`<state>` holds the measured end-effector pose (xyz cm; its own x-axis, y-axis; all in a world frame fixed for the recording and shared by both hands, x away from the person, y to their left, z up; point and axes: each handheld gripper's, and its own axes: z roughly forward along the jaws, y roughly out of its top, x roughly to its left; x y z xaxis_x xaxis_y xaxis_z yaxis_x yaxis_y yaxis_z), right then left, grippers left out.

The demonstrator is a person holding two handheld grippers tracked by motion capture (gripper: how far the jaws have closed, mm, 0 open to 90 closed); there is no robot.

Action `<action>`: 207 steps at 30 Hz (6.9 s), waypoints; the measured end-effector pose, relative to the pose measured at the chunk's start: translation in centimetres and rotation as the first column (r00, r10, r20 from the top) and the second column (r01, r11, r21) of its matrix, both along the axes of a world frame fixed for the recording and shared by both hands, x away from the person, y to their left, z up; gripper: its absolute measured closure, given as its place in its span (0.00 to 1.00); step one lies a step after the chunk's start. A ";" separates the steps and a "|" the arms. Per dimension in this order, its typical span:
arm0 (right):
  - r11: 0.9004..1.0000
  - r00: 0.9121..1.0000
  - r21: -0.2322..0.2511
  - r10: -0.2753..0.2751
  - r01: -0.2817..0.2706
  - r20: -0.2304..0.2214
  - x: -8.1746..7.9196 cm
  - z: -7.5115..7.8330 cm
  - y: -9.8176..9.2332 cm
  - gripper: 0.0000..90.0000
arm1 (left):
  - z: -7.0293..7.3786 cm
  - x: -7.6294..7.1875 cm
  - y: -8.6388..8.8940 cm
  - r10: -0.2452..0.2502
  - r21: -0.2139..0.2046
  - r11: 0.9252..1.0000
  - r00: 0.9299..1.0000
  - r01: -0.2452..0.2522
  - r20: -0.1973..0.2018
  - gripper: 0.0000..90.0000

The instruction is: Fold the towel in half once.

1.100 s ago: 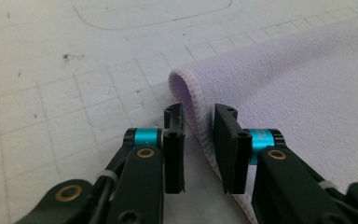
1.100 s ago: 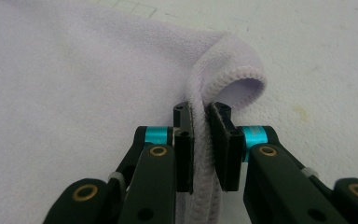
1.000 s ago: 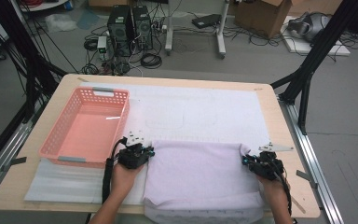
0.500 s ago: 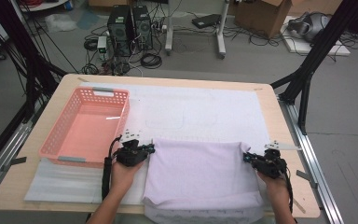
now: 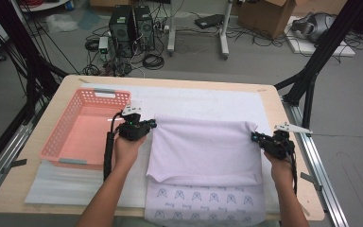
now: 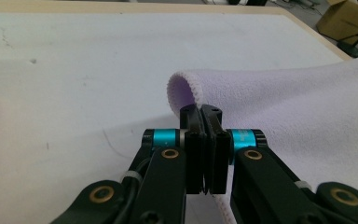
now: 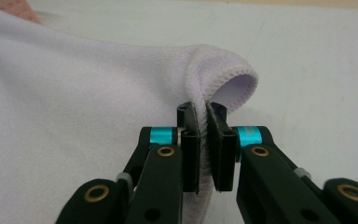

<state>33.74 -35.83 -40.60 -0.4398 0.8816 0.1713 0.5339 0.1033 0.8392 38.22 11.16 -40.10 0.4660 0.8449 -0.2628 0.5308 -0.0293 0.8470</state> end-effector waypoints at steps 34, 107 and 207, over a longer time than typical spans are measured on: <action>1.000 0.997 -0.004 -0.024 0.024 -0.069 4.4 1.3 0.5 0.65 | -1.7 -0.2 -1.1 -0.116 -0.029 0.993 0.993 0.116 0.020 0.61; 0.978 0.974 -0.009 0.208 -0.210 -0.087 -18.2 -1.5 -1.7 0.97 | -2.5 -21.4 1.7 -0.375 -0.047 0.926 0.927 0.374 -0.002 0.95; 0.986 0.988 -0.086 -0.140 0.145 0.062 8.5 0.4 0.5 0.96 | -1.4 6.4 -2.0 0.019 -0.004 1.000 0.988 -0.019 0.153 0.95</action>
